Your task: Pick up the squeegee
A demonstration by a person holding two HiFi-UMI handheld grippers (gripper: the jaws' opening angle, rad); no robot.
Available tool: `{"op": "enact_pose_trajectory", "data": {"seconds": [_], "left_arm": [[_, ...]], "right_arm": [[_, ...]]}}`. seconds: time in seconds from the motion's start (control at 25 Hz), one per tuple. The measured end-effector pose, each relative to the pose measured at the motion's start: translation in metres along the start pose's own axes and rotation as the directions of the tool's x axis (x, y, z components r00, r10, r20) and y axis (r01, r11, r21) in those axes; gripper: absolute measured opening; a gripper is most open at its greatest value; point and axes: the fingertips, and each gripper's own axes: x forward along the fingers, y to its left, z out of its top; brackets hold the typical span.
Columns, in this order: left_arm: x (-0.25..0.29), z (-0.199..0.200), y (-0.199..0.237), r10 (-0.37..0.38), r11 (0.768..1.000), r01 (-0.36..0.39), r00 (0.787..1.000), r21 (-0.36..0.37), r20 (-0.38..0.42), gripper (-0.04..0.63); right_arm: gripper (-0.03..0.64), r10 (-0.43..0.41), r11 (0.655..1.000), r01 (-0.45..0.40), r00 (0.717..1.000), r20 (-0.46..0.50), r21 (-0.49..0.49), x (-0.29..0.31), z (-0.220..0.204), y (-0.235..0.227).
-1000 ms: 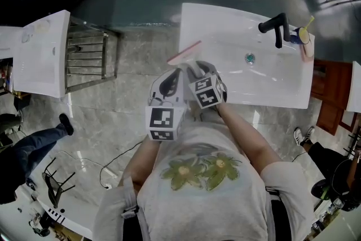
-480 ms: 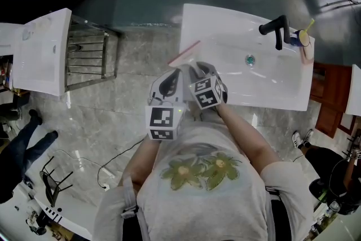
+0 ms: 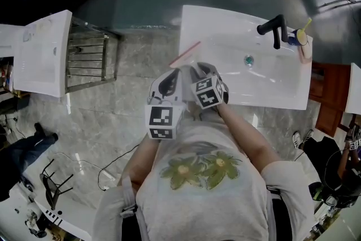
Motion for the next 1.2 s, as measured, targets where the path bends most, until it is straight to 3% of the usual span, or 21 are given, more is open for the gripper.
{"op": "enact_pose_trajectory", "data": {"seconds": [1.2], "left_arm": [[-0.023, 0.035, -0.001, -0.060, 0.995, 0.055, 0.996, 0.077, 0.062, 0.008]], "right_arm": [[0.095, -0.084, 0.996, 0.081, 0.983, 0.162, 0.030, -0.056, 0.064, -0.004]]}}
